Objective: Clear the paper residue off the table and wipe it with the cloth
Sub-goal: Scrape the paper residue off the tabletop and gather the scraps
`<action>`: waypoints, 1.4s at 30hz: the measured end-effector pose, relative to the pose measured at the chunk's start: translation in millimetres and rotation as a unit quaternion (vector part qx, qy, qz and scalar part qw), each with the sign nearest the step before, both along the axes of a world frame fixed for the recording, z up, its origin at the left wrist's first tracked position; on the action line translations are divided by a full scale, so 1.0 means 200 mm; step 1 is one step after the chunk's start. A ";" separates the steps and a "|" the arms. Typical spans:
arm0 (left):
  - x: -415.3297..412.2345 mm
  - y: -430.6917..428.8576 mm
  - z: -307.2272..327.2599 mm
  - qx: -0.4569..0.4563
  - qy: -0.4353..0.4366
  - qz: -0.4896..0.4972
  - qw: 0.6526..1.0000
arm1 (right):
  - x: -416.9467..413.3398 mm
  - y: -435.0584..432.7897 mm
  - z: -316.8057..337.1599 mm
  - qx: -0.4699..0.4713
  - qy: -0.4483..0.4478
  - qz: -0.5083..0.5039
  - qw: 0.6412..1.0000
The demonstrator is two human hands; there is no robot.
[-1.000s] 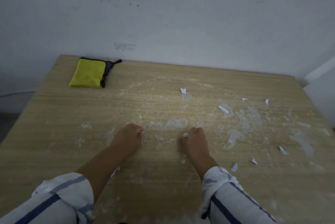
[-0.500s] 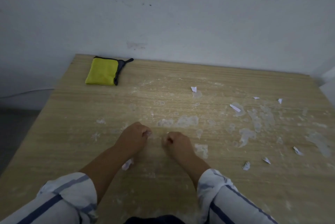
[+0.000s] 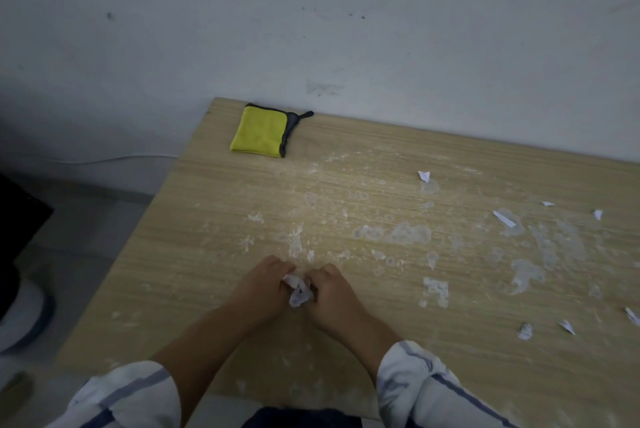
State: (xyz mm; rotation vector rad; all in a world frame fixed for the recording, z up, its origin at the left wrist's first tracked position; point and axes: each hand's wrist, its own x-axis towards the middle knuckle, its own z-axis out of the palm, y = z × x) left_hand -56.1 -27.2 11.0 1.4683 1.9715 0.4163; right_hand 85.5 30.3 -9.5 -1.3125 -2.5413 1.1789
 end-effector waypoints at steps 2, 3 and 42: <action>0.01 -0.03 0.00 -0.006 -0.013 -0.011 1.000 | -0.01 -0.02 -0.01 0.020 -0.013 0.020 1.000; 0.01 -0.04 0.01 -0.009 -0.014 -0.019 1.000 | -0.02 -0.03 -0.01 0.028 -0.020 0.026 0.999; 0.21 0.15 -0.01 0.099 0.045 0.040 0.993 | 0.18 0.09 0.05 0.043 -0.015 -0.089 0.995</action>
